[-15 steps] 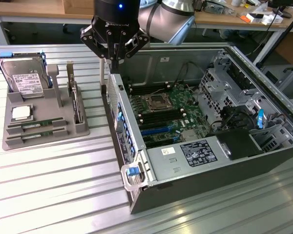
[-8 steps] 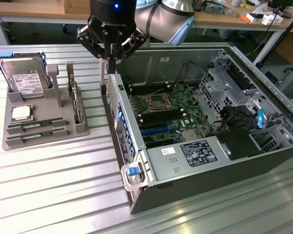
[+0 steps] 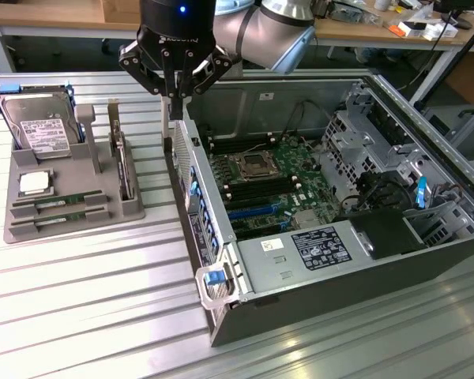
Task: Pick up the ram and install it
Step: 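Reach for the ram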
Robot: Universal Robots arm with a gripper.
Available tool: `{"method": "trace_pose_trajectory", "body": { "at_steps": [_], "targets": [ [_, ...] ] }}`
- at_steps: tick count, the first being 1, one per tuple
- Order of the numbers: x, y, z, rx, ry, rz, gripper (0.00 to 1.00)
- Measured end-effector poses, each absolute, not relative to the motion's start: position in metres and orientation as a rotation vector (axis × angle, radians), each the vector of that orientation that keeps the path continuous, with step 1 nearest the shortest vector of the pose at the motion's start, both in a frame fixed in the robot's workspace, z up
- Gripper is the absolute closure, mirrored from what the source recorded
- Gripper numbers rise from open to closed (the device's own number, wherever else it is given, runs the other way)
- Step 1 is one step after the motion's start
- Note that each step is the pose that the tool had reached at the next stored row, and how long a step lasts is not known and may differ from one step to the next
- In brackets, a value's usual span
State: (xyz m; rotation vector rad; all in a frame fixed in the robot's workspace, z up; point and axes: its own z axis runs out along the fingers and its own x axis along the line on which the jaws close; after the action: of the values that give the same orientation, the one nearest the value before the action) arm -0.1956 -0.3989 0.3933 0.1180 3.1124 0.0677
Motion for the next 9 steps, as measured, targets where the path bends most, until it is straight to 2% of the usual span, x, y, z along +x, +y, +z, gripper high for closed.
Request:
{"method": "trace_pose_trajectory", "body": {
  "at_steps": [9],
  "targets": [
    [-0.2036, -0.3989, 0.3933, 0.118, 3.113, 0.068, 0.89]
  ]
}}
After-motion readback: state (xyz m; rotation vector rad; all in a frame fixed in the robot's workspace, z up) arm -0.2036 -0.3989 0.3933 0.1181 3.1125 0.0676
